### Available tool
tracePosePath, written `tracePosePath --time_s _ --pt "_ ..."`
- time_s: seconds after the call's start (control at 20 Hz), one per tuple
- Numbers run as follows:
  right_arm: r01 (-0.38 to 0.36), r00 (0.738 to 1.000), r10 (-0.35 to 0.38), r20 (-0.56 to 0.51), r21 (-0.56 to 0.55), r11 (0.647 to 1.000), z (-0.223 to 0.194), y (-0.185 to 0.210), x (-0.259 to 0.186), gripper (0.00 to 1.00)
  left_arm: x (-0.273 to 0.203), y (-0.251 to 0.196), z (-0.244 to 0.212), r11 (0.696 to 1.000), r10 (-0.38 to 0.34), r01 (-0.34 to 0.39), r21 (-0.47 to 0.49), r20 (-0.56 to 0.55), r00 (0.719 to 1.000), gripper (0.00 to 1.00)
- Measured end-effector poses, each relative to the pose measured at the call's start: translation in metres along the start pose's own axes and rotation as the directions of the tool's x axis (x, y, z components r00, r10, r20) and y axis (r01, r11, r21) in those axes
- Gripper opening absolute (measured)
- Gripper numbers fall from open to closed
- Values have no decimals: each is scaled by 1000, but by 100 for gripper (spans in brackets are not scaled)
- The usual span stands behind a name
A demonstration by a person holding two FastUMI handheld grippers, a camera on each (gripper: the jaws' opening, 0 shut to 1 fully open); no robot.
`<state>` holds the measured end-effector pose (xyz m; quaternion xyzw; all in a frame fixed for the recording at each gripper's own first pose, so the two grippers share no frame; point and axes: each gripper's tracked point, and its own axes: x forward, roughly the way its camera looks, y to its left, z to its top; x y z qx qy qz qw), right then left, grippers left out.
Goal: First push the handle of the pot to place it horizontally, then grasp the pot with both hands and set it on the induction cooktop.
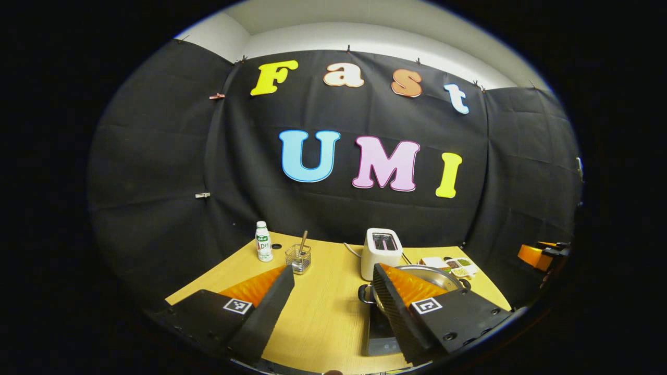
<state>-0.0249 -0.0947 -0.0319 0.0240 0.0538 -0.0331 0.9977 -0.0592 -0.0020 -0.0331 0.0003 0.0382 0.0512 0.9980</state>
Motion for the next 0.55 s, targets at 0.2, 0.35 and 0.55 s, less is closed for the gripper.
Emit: tracePosePath --time_s 0.2,0.35,0.55 --pt "33 997 -35 71 28 999 7 -13 -46 98 -33 4 2 1000 -4 4 -6 37 999 95" --pt "62 996 -60 64 -32 998 -13 -21 -63 98 -48 0 2 1000 -19 19 -4 59 998 95" --pt "61 993 -53 106 -68 996 -11 -10 -85 98 -59 -4 -9 999 -46 46 -3 65 997 95"
